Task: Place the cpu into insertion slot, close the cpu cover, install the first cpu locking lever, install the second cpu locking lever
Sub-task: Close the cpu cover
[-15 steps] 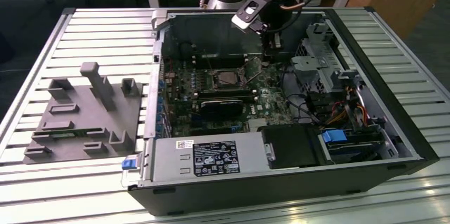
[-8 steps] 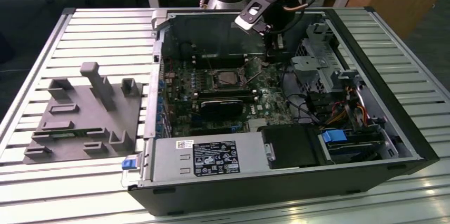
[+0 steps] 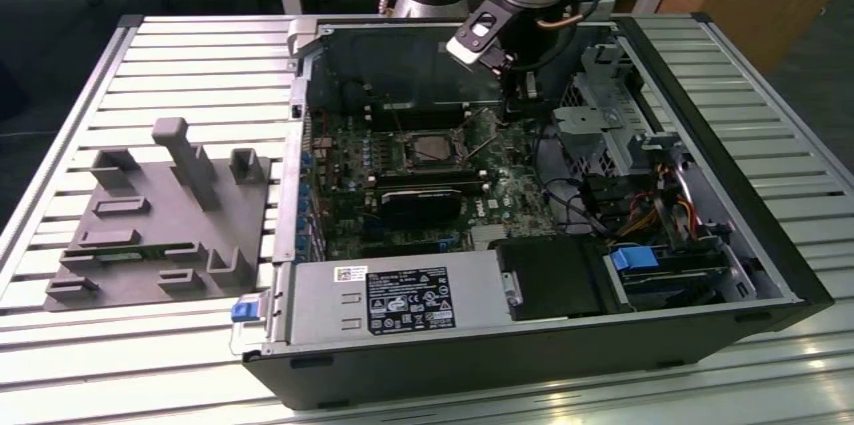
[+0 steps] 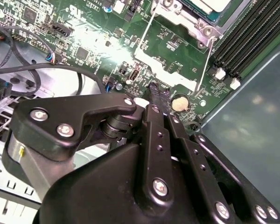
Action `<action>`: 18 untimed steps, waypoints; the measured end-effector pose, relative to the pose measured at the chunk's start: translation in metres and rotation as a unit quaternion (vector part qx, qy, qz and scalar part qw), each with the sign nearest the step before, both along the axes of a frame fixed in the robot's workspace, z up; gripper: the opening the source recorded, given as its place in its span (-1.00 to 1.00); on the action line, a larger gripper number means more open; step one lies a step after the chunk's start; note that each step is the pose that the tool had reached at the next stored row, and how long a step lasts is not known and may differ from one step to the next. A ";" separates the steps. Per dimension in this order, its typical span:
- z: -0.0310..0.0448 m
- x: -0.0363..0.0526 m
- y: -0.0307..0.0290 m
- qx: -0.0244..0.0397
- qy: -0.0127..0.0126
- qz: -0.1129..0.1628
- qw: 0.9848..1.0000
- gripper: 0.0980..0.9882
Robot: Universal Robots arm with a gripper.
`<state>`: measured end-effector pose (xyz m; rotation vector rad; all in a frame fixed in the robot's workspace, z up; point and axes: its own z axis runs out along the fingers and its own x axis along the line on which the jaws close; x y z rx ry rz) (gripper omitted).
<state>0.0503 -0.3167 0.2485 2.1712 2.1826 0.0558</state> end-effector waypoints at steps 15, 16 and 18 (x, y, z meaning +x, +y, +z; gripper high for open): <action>-0.0051 0.0003 0.0001 0.001 0.012 0.000 1.000 -0.99; -0.0052 0.0005 0.0001 0.000 0.021 0.000 1.000 -0.99; -0.0056 0.0009 0.0000 0.000 0.038 0.000 0.999 -0.99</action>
